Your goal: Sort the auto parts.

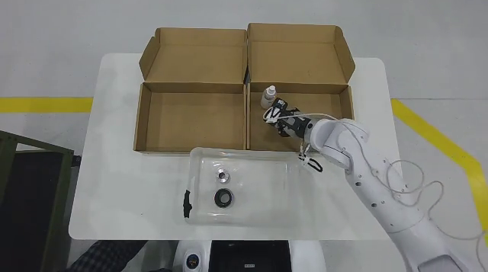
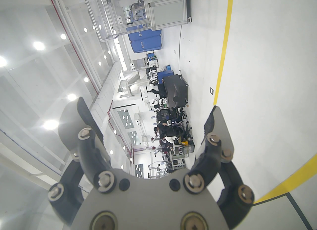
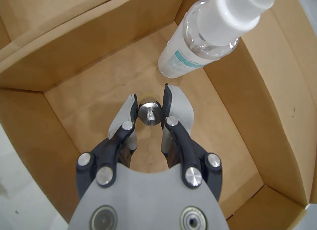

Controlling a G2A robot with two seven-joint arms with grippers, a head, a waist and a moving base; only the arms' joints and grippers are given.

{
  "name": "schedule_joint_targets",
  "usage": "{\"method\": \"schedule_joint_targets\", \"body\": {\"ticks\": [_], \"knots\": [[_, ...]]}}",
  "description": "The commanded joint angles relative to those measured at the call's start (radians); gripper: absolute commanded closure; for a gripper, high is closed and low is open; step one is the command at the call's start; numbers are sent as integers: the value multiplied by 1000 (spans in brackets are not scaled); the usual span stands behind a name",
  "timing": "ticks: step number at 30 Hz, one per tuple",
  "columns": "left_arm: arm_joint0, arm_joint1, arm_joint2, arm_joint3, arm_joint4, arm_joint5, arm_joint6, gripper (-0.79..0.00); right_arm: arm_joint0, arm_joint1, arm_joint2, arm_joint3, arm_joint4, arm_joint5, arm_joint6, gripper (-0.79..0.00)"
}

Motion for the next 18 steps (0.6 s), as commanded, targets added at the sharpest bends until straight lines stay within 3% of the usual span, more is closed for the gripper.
{"method": "schedule_joint_targets", "body": {"ticks": [1, 4, 6, 18], "knots": [[0, 0, 0, 0, 0, 0, 0, -785, 4, -3, -4, 6, 3, 1, -1, -357], [0, 0, 0, 0, 0, 0, 0, -785, 7, -5, -3, 4, 12, 2, -3, -489], [0, 0, 0, 0, 0, 0, 0, -785, -1, -4, 6, -14, 15, -1, -7, -523], [0, 0, 0, 0, 0, 0, 0, -785, -159, 35, 137, -253, -15, -70, -48, -634]]}}
